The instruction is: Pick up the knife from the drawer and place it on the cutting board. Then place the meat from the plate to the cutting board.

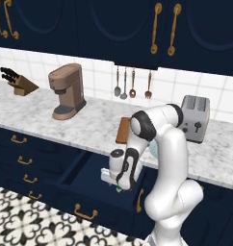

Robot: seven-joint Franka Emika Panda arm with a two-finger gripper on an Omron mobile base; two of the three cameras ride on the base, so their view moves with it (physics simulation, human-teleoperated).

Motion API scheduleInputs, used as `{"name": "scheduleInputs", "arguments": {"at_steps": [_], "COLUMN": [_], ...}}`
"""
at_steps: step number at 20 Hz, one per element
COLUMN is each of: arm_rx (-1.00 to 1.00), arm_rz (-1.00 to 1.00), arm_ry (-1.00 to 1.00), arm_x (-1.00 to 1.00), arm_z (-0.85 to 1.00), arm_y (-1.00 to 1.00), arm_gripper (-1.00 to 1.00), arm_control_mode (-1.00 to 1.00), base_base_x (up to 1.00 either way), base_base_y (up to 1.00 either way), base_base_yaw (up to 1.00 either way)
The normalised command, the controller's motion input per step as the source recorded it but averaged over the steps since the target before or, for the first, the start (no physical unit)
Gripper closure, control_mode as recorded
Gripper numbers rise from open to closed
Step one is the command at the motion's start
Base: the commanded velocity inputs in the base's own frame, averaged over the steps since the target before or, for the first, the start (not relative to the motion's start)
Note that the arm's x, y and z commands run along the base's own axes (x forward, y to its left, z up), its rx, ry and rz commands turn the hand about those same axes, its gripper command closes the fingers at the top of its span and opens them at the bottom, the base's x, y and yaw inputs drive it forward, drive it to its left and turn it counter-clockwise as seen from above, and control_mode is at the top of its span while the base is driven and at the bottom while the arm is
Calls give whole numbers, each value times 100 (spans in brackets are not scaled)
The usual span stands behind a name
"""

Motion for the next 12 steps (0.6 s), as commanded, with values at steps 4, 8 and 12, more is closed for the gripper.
{"name": "scheduleInputs", "arguments": {"at_steps": [4,8,12], "arm_rx": [0,2,4], "arm_rz": [1,0,0], "arm_ry": [0,-5,-3], "arm_x": [-21,-33,-54], "arm_z": [-41,-10,0], "arm_y": [0,5,47], "arm_gripper": [100,100,100], "arm_control_mode": [-100,-100,-100], "base_base_x": [0,0,0], "base_base_y": [0,0,0], "base_base_yaw": [0,0,0]}}
